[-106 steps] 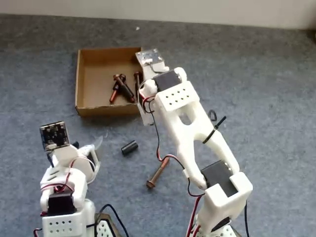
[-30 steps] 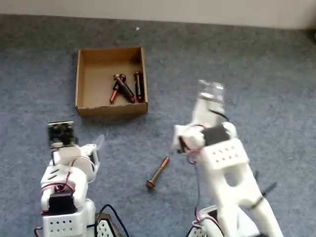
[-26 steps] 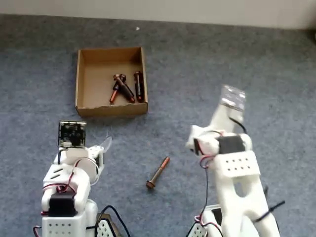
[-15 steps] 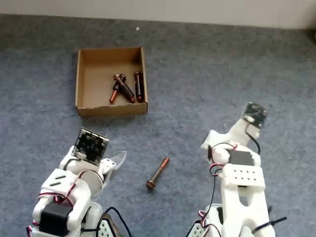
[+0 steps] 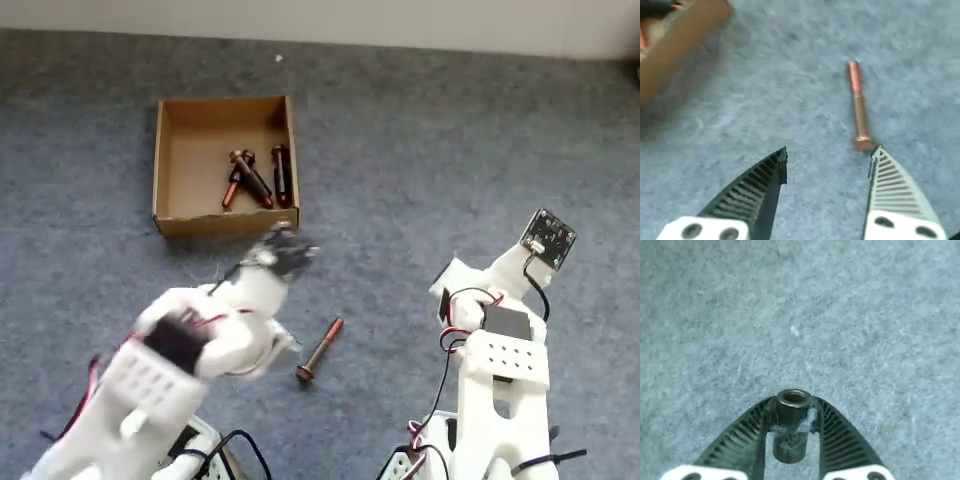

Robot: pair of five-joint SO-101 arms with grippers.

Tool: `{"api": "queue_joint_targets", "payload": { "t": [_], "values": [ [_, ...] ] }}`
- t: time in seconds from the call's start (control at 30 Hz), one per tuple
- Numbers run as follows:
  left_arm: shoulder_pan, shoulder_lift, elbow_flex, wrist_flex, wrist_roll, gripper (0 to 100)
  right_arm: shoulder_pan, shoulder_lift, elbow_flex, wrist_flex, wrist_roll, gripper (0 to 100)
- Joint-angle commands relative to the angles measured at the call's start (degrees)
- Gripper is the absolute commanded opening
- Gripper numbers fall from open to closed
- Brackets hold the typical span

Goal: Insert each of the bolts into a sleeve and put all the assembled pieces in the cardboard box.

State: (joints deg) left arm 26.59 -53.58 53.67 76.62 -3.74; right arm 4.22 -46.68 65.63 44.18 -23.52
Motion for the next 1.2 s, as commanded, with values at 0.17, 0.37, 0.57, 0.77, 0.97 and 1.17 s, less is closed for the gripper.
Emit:
{"api": "queue_joint_targets", "payload": {
  "t": [0.17, 0.37, 0.57, 0.77, 0.97, 1.17],
  "values": [
    [5.1, 29.8, -5.6, -16.0, 3.7, 28, 0.9, -1.9, 2.1, -2.9, -0.1, 0.7],
    [5.2, 37.1, -5.6, -19.5, 3.8, 28, 0.9, -1.9, 4.2, -7.1, -0.1, 0.7],
    [5.2, 41.4, -5.5, -22.2, 3.8, 23, 0.9, -1.9, 4.3, -7.1, -0.1, 0.7],
    [5.3, 44.7, -5.8, -26.0, 3.8, 5, 0.9, -1.9, 4.4, -7.2, -0.1, 0.7],
    [4.7, 41.3, -6.1, -25.3, 3.8, 1, 0.9, -1.9, 4.4, -7.2, -0.1, 0.7],
    [4.7, 29.5, -6.4, -15.2, 3.9, 1, 0.9, -1.9, 4.4, -7.2, -0.1, 0.7]
  ]
}}
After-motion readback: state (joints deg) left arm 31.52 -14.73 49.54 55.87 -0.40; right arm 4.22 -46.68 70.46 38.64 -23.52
